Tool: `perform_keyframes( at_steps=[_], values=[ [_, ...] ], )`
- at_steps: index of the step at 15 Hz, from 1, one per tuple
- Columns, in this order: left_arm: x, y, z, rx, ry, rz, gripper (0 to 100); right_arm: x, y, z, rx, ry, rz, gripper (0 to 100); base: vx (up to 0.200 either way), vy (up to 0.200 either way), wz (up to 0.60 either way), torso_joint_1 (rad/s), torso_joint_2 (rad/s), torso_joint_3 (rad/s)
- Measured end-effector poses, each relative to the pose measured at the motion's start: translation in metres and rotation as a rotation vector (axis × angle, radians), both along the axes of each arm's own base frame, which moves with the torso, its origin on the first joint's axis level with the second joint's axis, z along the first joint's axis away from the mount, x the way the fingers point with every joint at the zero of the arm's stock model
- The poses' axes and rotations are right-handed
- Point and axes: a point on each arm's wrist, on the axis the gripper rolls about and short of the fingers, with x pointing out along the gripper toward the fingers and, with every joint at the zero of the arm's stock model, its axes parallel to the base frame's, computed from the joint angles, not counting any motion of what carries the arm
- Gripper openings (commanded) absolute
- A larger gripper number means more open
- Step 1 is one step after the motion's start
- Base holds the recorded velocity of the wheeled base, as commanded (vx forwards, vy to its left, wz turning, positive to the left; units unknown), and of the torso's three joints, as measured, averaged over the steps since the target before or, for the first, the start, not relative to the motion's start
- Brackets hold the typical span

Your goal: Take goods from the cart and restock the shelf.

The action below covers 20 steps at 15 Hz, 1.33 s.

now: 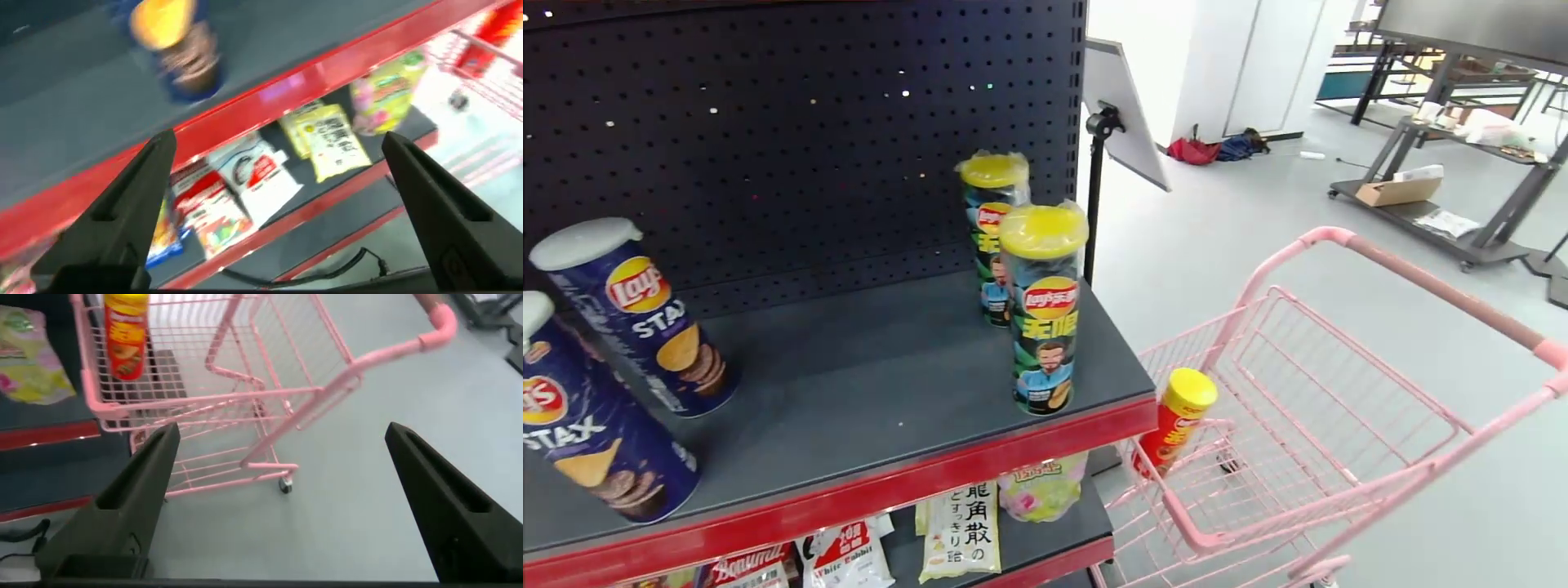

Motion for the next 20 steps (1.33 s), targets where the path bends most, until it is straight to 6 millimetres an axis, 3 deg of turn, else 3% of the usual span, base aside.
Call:
perform_keyframes(
  at_steps=[7,20],
  values=[
    [-0.002,0.000,-0.001,0.000,-0.012,0.000,100,-0.001,0.000,-0.004,-0.003,0.001,-0.010,100,0.000,0.000,0.00,-0.071,0.18,0.105],
    [-0.004,0.000,-0.006,0.031,-0.032,-0.002,100,-0.005,-0.002,-0.020,0.002,-0.013,-0.009,100,0.000,0.000,0.00,-0.152,0.43,0.270]
  ],
)
